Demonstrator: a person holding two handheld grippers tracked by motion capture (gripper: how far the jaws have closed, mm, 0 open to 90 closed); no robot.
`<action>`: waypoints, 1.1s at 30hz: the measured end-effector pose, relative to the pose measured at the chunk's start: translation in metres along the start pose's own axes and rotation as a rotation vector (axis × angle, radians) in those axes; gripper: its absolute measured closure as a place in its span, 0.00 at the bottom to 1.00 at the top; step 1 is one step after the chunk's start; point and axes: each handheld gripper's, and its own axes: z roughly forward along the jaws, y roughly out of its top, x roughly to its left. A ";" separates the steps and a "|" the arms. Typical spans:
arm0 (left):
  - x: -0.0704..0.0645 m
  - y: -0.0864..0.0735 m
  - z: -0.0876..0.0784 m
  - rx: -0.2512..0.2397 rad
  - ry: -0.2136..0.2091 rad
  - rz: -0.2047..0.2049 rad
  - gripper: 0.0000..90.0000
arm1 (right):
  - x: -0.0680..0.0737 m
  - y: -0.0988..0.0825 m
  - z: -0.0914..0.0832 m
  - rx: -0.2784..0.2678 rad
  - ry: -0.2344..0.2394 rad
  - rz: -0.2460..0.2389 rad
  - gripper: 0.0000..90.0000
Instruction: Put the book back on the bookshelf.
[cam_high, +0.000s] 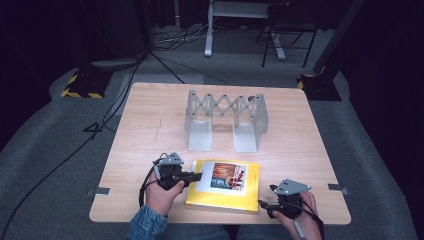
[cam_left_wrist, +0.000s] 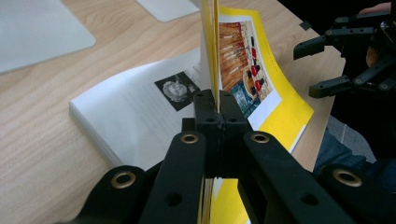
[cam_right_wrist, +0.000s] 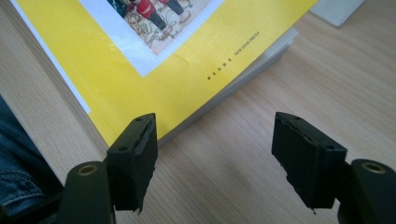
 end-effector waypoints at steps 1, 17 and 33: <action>-0.003 0.003 -0.001 -0.003 0.008 0.017 0.99 | 0.001 0.001 -0.002 -0.011 -0.005 -0.005 0.35; -0.023 0.040 -0.009 -0.005 -0.033 0.061 0.99 | 0.035 0.021 0.006 -0.138 0.016 -0.150 0.23; -0.021 0.056 -0.004 -0.015 -0.089 0.046 0.99 | 0.047 0.027 0.025 -0.188 -0.008 -0.219 0.18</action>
